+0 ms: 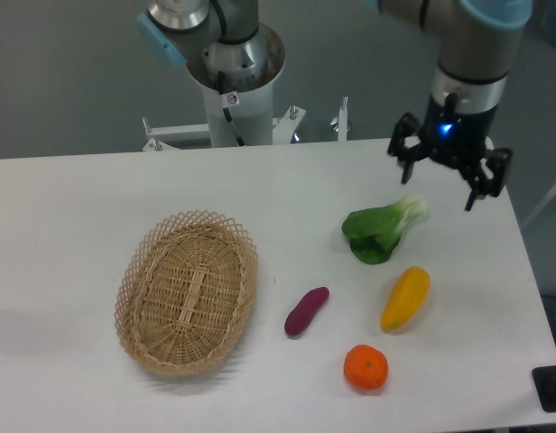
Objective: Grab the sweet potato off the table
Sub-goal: 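Move the open gripper over the purple sweet potato and descend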
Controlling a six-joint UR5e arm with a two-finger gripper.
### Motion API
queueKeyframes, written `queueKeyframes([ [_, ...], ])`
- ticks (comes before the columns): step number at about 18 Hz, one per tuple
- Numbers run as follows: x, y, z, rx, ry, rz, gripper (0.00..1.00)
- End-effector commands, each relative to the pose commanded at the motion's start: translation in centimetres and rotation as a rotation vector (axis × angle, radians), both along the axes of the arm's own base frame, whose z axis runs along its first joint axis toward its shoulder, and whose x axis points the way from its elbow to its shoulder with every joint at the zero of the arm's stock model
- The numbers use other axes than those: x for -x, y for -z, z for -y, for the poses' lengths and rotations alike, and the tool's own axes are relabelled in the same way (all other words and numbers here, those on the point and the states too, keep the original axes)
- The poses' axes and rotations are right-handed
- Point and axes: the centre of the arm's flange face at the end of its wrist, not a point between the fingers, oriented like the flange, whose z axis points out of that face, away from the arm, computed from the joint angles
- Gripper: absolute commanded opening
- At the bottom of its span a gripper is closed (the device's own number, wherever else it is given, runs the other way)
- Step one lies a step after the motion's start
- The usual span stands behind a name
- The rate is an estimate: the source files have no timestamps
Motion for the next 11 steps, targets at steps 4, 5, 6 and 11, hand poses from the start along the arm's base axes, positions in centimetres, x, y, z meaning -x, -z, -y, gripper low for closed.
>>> queueKeyframes([
  [4, -2.9, 2.4, -3.8, -0.036, -0.102, 0.019, 1.0],
  [5, -3.6, 3.1, -4.7, -0.051, -0.122, 0.013, 1.0],
  [6, -4.2, 4.0, -5.5, -0.062, -0.136, 0.012, 1.0],
  [11, -7.6, 9.2, -8.0, -0.045, -0.156, 0.05, 1.0],
])
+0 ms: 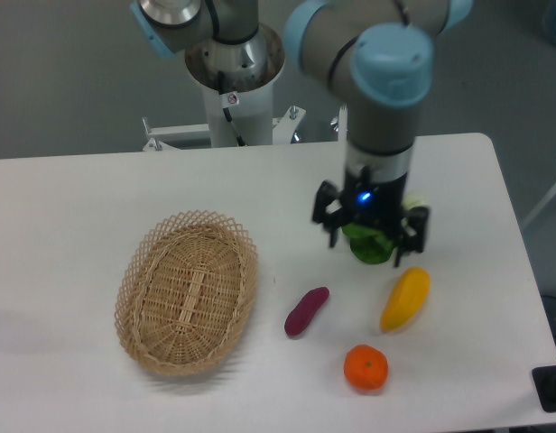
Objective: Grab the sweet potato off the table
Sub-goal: 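Move the open gripper over the purple sweet potato and descend, then lower the gripper around the sweet potato and close the fingers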
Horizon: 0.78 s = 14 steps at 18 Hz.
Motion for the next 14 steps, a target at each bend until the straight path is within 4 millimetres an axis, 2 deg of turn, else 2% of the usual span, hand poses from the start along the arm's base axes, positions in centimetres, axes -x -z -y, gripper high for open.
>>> queueKeyframes([
  [5, -1.1, 5.1, -0.6, 0.02, 0.082, -0.01, 1.0],
  [9, -1.2, 8.1, -0.6, 0.068, 0.194, 0.007, 1.0],
  [10, -1.3, 9.4, -0.5, 0.081, 0.223, 0.02, 1.0],
  [14, -1.1, 12.4, -0.6, 0.112, 0.255, 0.053, 1.0],
])
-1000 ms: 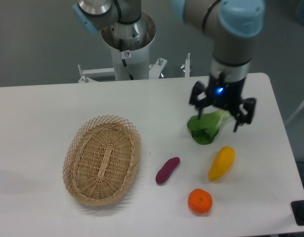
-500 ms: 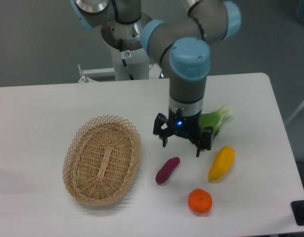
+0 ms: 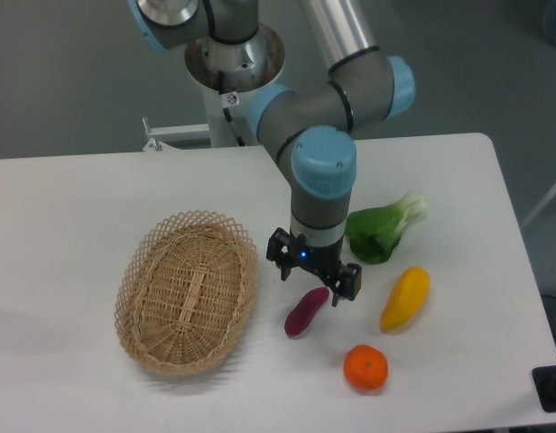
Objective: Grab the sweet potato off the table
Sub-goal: 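Lower the gripper around the sweet potato and close the fingers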
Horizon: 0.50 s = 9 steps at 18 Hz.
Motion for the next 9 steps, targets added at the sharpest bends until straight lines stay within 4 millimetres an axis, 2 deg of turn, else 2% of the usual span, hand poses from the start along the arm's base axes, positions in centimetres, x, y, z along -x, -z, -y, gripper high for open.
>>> queueKeyframes([
  [9, -0.4, 4.1, 0.5, -0.01, 0.009, -0.037, 1.0],
])
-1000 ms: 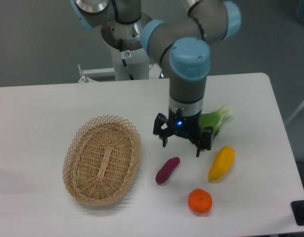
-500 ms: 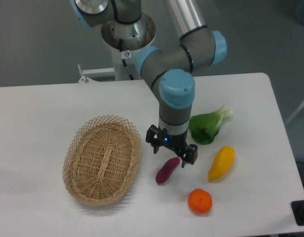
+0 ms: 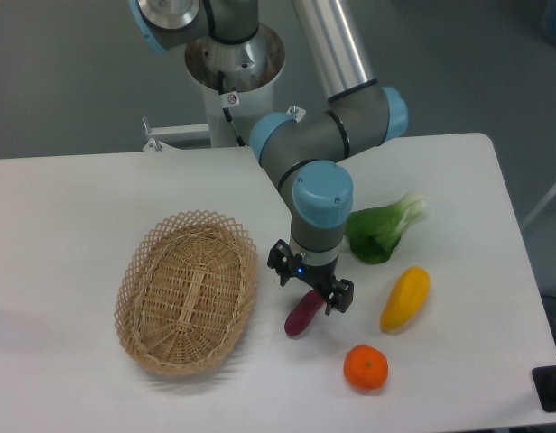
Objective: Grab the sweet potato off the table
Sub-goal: 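Lower the gripper around the sweet potato and close the fingers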
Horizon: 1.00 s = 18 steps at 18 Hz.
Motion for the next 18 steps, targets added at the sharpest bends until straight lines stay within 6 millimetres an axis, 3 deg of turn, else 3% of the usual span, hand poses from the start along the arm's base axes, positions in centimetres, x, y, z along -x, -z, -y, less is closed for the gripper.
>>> queueKeyframes([
  [12, -0.2, 2.2, 0.2, 0.019, -0.006, 0.009, 1.0],
  [17, -0.3, 2.5, 0.2, 0.024, -0.004, 0.0, 0.76],
  [18, -0.2, 2.3, 0.2, 0.023, -0.002, -0.003, 0.65],
])
